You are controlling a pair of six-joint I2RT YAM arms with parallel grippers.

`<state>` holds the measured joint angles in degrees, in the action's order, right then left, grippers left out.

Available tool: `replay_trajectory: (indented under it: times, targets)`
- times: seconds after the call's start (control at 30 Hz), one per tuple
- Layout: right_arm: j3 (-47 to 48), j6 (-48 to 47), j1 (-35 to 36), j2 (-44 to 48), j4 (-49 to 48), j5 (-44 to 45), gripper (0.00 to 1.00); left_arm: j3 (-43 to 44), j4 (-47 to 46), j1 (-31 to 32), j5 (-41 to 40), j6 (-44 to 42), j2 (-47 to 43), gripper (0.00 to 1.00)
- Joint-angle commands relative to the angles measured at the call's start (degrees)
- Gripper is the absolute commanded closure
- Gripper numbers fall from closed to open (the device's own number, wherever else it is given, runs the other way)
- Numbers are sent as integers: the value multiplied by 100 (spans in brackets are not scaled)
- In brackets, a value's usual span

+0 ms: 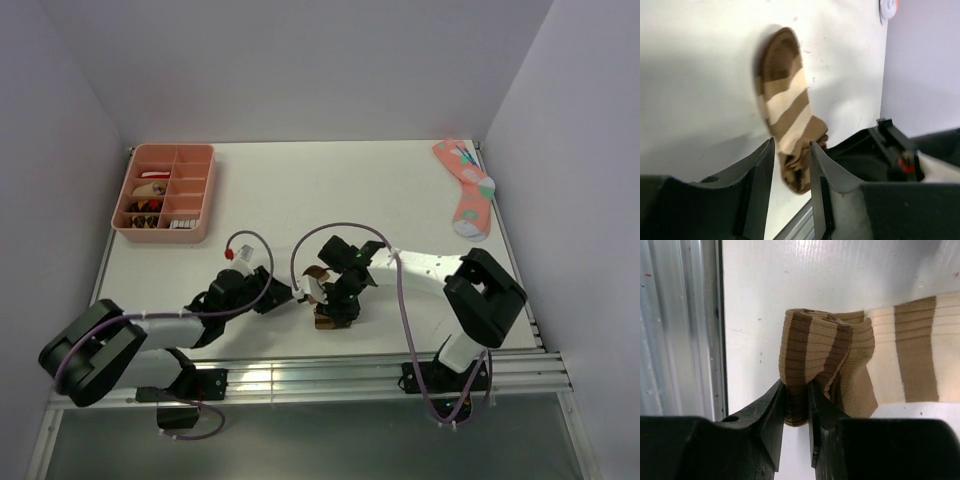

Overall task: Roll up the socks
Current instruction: Roll the sock at the center of the board.

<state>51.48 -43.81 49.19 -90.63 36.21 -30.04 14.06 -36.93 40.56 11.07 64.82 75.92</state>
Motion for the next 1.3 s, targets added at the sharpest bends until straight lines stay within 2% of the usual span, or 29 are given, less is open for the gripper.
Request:
replay_trajectory:
  times: [0.0, 0.13, 0.23, 0.4, 0.47, 0.67, 0.87, 1.1, 1.27]
  targets:
    - [422, -180, -163, -437, 834, -493, 77, -588, -973, -4, -764, 339, -698, 61]
    - [1169, -259, -331, -1227, 1484, -783, 78, -642, -388, 84, -983, -258, -1429, 65]
    - [1855, -373, -523, -1896, 2135, -1082, 79, -905, -446, 295, -1203, -487, -2062, 65]
    - [2663, -356, -770, -2739, 2777, -1363, 79, -1336, -96, 1234, -2327, -1005, -3064, 65]
    - [2840, -356, -814, -2942, 3022, -1408, 79, -1327, 45, 1655, -2689, -1251, -3127, 65]
    - [3087, 319, -867, -3303, 2779, -1311, 80, -1389, -437, 2113, -2988, -1576, -2671, 64]
    - [3148, 689, -876, -3487, 2673, -1171, 80, -1012, -851, 2404, -2962, -2174, -1678, 61]
    - [3289, 497, -902, -3716, 3050, -1329, 78, -397, -1177, 2519, -2663, -2877, -571, 57]
    - [3236, 461, -920, -3760, 3094, -1267, 78, -97, -1133, 2563, -2540, -3247, -350, 54]
